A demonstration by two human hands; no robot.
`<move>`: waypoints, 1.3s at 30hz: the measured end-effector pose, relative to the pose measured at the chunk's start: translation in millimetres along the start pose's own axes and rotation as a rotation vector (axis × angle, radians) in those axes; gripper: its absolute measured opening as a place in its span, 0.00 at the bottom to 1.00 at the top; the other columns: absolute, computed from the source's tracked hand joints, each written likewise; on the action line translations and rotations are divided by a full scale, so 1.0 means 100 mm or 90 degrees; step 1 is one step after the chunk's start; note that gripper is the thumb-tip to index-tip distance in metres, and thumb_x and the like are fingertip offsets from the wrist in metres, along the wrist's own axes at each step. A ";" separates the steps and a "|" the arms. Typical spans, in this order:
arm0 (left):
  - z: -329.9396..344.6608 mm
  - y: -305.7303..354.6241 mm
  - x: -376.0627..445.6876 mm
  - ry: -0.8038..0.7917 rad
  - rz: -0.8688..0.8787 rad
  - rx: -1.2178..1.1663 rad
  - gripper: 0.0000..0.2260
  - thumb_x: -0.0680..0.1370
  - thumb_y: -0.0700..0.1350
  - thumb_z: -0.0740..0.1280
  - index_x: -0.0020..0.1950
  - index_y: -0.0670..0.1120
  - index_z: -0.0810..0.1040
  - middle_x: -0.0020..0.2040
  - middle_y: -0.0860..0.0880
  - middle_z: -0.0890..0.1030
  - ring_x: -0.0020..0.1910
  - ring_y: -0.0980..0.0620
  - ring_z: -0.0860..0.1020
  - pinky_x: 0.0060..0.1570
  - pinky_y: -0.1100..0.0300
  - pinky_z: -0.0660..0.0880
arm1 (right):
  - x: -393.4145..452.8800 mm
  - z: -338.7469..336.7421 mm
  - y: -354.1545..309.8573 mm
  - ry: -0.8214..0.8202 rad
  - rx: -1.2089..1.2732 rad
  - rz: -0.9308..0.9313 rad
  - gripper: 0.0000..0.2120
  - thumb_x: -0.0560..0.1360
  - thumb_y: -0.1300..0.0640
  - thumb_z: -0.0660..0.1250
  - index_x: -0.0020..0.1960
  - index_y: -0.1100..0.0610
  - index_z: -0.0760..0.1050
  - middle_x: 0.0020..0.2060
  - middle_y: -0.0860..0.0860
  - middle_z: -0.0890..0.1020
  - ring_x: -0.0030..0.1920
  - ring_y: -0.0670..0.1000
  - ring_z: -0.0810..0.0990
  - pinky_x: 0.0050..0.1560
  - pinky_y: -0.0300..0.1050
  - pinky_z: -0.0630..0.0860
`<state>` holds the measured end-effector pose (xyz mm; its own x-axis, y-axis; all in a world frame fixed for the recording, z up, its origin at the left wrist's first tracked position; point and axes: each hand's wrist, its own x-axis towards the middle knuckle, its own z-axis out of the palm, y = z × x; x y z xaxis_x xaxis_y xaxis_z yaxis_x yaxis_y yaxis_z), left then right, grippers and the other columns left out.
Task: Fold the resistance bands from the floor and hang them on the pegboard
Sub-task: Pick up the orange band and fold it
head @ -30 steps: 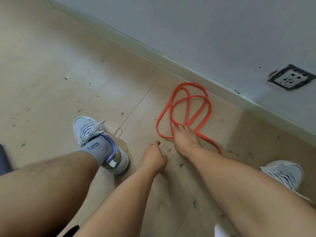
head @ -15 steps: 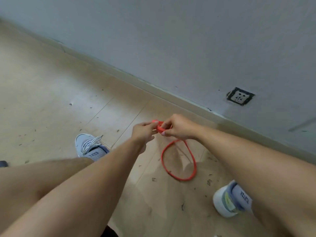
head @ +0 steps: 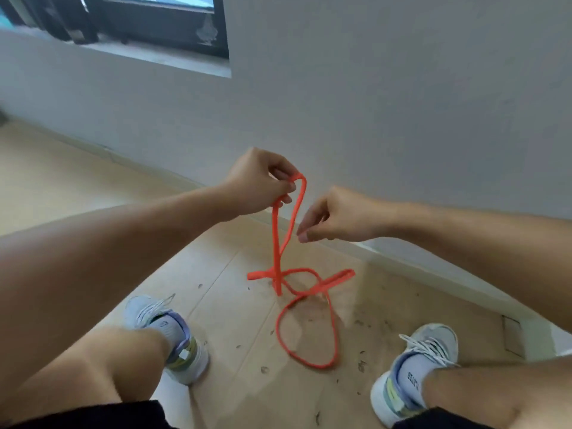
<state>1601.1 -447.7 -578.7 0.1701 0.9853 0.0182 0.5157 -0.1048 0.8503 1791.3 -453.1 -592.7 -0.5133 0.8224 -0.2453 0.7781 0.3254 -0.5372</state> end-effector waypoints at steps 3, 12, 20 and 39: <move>-0.02 -0.05 -0.02 -0.013 0.010 -0.028 0.06 0.78 0.33 0.70 0.51 0.42 0.84 0.43 0.45 0.83 0.43 0.44 0.87 0.53 0.47 0.84 | 0.00 -0.01 0.19 0.136 -0.093 0.086 0.15 0.67 0.42 0.81 0.43 0.49 0.80 0.38 0.43 0.84 0.42 0.48 0.82 0.47 0.48 0.80; 0.11 -0.03 -0.11 -0.117 0.057 -0.193 0.08 0.77 0.30 0.69 0.49 0.42 0.82 0.43 0.43 0.83 0.44 0.46 0.85 0.55 0.52 0.83 | 0.19 0.51 0.37 0.026 0.220 -0.014 0.25 0.67 0.47 0.83 0.63 0.47 0.83 0.62 0.40 0.83 0.63 0.38 0.79 0.65 0.34 0.72; -0.14 -0.04 0.01 0.039 0.019 -0.275 0.05 0.68 0.34 0.62 0.37 0.42 0.76 0.34 0.46 0.75 0.32 0.49 0.77 0.49 0.47 0.84 | 0.30 0.76 0.59 0.053 0.260 -0.007 0.10 0.73 0.59 0.79 0.39 0.59 0.78 0.30 0.46 0.81 0.31 0.42 0.78 0.36 0.38 0.76; -0.50 -1.22 0.11 -0.192 -0.294 0.392 0.26 0.74 0.35 0.74 0.72 0.42 0.74 0.69 0.41 0.77 0.67 0.42 0.75 0.66 0.52 0.73 | 0.27 0.62 0.82 0.158 0.023 0.078 0.07 0.71 0.57 0.80 0.48 0.50 0.86 0.38 0.45 0.86 0.40 0.44 0.83 0.43 0.36 0.74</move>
<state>1498.4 -417.3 -656.2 0.0011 0.8778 -0.4790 0.9419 0.1600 0.2955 1819.3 -433.4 -693.1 -0.3086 0.9451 -0.1074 0.8129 0.2035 -0.5457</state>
